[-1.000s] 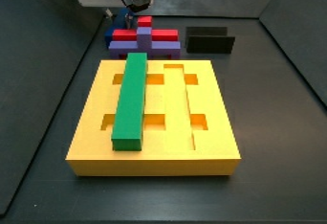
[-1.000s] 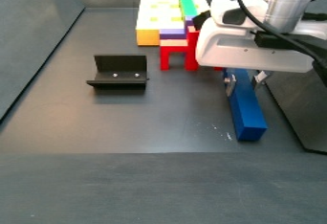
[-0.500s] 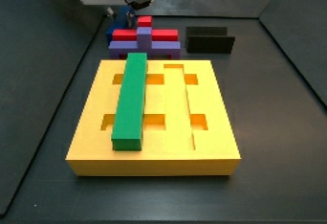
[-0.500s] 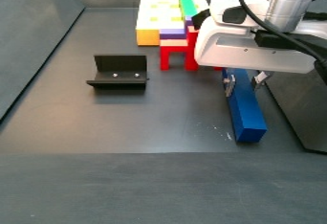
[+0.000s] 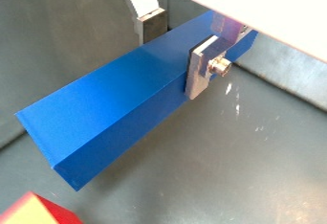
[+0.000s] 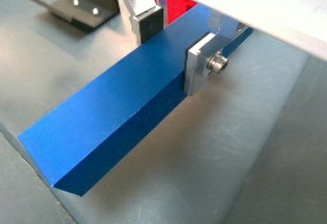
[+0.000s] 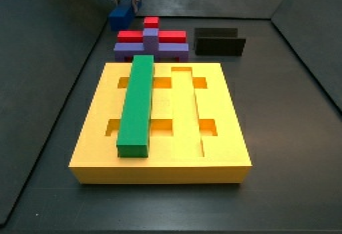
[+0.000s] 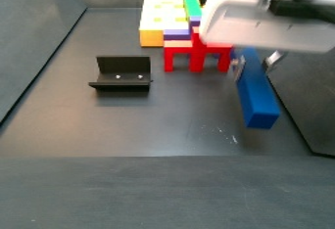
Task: Pick up the blue object. Move up. Move to above the board. Insert the blue object.
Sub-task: Move to above the board.
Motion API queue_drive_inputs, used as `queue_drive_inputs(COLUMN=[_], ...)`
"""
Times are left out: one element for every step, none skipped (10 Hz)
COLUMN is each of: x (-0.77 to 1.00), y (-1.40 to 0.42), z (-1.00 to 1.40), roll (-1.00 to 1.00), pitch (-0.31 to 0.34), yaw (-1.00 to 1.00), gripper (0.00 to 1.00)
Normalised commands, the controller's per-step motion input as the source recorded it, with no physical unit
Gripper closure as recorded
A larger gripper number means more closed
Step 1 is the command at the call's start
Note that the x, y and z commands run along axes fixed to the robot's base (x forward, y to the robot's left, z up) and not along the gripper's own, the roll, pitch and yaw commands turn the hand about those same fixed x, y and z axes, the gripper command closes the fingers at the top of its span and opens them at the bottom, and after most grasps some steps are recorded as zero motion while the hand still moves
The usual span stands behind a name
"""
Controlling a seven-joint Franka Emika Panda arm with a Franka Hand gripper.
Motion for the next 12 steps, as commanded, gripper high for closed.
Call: queue_drive_inputs(x=[0.00,0.00,-0.05,-0.03,0.01,0.02,0.00,0.02,0.05,0.50,0.50,0.52], y=[0.00,0.00,0.00,0.00,0.00,0.01,0.00,0.00,0.00,-1.40,-1.40,-1.40], z=[1.40,1.40,1.40,1.40,1.40,1.40,0.91,0.63,0.22,0.17,0.15,0.15], roll=[0.00,0.01,0.03,0.08,0.06,0.00,-0.02,-0.01,0.00,-0.08,-0.07,0.00], pitch=[0.000,0.019,0.090,0.079,0.072,0.098,0.083,0.066,0.066,0.476,0.451,0.416], yaw=[0.00,-0.01,-0.01,0.01,0.01,0.00,0.00,0.00,0.00,0.24,0.24,0.18], gripper=[1.00,1.00,1.00,1.00,1.00,1.00,1.00,1.00,1.00,1.00,1.00,1.00])
